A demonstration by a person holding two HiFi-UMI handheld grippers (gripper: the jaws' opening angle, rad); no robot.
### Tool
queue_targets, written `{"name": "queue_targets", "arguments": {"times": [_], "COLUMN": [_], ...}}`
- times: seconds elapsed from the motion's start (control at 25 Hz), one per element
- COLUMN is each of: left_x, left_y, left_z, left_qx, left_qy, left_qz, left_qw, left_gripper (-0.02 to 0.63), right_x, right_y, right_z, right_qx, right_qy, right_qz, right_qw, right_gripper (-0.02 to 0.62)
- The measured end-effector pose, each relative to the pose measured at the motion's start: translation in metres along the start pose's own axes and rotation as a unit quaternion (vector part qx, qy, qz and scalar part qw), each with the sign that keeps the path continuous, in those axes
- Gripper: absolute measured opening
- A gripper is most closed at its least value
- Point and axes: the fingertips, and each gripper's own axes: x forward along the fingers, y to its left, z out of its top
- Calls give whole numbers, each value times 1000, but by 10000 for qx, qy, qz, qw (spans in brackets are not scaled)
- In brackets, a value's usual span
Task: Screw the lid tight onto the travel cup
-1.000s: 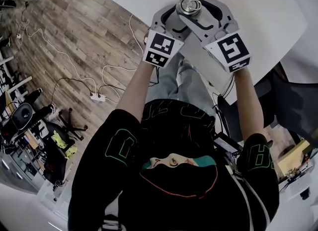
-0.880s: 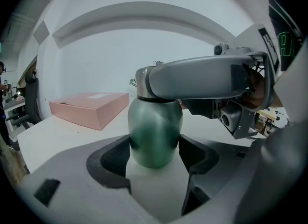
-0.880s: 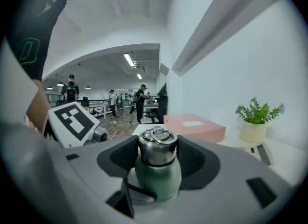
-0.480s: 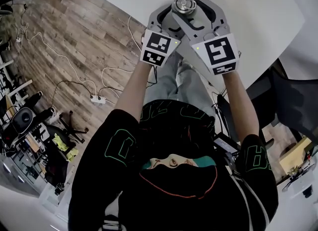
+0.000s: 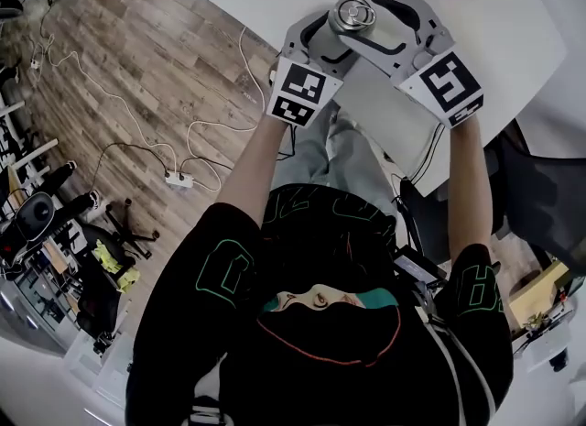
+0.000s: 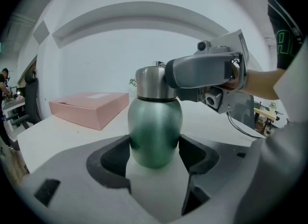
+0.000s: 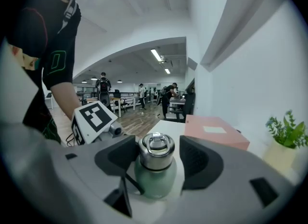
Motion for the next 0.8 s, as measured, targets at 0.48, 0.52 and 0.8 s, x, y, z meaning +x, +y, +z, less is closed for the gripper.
{"name": "queue_targets", "arguments": {"times": [0.48, 0.52, 0.8], "left_x": [0, 0, 0], "left_y": [-2, -1, -1], "left_z": [1, 1, 0], "left_qx": [5, 6, 19], "left_qy": [-1, -1, 3], "left_qz": [-19, -18, -2], "left_qw": [10000, 10000, 10000], "left_gripper": [327, 327, 327], "right_x": [0, 0, -1], "right_y": [5, 4, -3], "right_z": [-3, -3, 0], "right_qx": [-313, -273, 323], "right_qy": [300, 264, -260], "right_qz": [564, 430, -1209], "right_qw": [9975, 9984, 9918], "right_gripper": [245, 245, 245]}}
